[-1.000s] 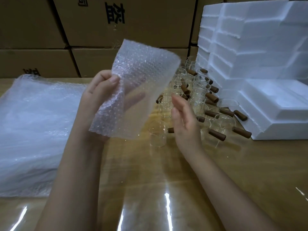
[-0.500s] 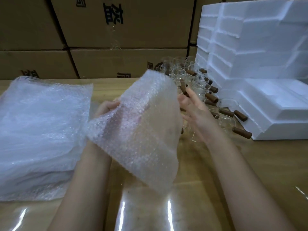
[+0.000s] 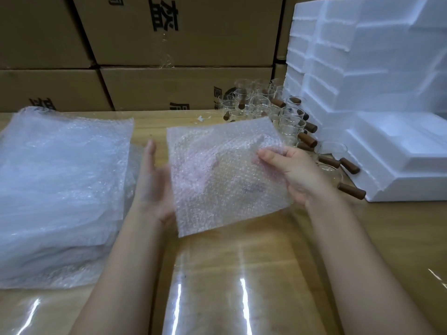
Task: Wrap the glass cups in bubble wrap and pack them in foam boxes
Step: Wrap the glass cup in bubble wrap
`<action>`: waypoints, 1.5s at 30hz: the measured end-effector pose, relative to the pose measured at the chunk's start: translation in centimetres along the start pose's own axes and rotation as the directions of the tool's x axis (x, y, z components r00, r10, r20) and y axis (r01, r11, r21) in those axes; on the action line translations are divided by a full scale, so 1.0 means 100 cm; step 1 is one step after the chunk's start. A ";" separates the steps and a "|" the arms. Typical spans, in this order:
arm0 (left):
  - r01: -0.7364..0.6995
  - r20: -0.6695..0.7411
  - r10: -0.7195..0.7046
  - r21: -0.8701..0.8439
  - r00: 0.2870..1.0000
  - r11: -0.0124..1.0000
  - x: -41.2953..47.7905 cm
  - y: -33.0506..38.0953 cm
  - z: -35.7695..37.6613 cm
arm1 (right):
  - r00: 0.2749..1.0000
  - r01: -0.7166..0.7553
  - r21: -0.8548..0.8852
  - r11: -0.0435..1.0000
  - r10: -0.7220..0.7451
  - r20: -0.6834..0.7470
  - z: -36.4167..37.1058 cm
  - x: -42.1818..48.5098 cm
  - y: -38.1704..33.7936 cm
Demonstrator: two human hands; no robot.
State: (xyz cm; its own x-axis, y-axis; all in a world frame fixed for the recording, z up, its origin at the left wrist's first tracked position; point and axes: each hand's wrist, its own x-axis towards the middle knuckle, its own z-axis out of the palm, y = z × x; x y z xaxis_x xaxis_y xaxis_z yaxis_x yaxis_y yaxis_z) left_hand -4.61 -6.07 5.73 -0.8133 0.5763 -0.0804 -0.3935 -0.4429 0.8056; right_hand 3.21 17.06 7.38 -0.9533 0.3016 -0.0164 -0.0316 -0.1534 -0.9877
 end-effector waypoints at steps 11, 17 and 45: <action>-0.107 -0.257 0.298 0.564 0.919 0.819 0.010 0.001 0.006 | 0.990 0.037 -0.249 0.968 -0.069 -0.124 0.000 -0.018 -0.030; -0.462 0.170 0.480 0.658 0.860 0.595 -0.017 0.018 0.052 | 0.788 0.291 -0.667 0.686 -0.567 -0.239 0.031 -0.037 -0.055; -0.245 -0.197 0.532 0.722 0.823 0.647 -0.018 0.021 0.053 | 0.879 0.276 -0.608 0.745 -0.452 -0.155 0.029 -0.032 -0.043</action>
State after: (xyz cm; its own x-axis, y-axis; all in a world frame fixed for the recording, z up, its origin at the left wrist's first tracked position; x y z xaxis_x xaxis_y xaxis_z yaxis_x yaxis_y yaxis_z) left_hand -1.70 -4.37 10.73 -0.9635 0.1035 0.2469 0.2546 0.0686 0.9646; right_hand 5.51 14.07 12.10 -0.7769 0.4797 0.4079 -0.1041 0.5410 -0.8346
